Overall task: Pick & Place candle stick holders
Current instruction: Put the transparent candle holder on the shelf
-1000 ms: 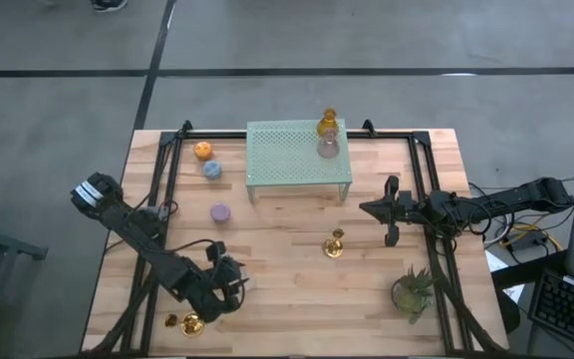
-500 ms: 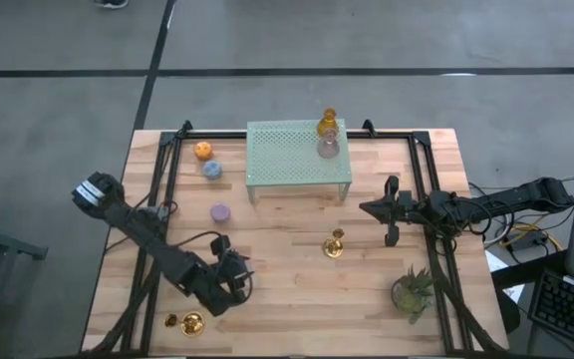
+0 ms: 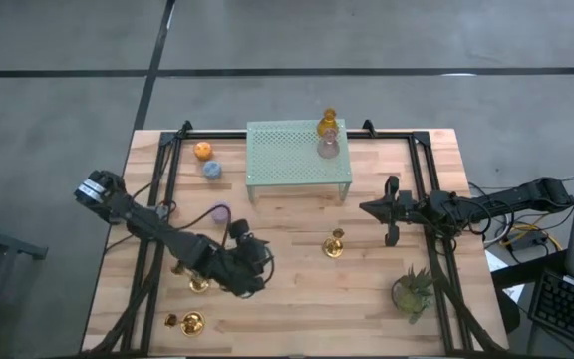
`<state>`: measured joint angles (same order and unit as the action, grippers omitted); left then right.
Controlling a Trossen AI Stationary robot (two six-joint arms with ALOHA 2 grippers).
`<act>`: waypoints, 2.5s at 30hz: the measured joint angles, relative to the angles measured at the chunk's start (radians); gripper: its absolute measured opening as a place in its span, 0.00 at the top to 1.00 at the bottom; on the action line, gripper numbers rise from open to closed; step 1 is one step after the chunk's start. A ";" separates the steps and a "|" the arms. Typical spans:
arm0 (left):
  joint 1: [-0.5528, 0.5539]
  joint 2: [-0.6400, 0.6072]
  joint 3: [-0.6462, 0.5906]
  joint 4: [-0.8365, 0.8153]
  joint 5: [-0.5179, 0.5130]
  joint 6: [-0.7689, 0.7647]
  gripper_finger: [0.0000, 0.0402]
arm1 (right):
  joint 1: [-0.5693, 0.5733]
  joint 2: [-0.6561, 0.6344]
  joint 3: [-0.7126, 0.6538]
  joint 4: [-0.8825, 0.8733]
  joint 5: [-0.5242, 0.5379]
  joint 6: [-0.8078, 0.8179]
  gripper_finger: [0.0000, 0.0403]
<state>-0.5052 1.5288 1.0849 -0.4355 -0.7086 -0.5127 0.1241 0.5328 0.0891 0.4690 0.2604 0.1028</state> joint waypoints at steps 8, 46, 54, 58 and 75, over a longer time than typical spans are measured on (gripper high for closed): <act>0.116 -0.009 0.094 -0.035 0.021 0.148 0.53 | 0.000 0.000 0.000 0.000 0.000 0.001 0.98; 0.807 -0.013 0.285 -0.028 0.420 0.330 0.53 | 0.000 0.000 0.000 -0.001 0.000 -0.001 0.98; 0.808 0.014 0.285 0.026 0.439 0.339 0.53 | 0.000 0.000 0.000 -0.001 0.001 0.001 0.98; 0.808 0.028 0.285 0.032 0.439 0.368 0.53 | 0.000 0.000 0.000 -0.001 0.001 0.000 0.98; 0.803 0.042 0.286 0.069 0.483 0.407 0.43 | 0.000 0.000 0.000 -0.001 0.002 -0.001 0.98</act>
<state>0.2974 1.5711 1.3705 -0.3664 -0.2252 -0.1061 0.1240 0.5331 0.0891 0.4683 0.2619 0.1020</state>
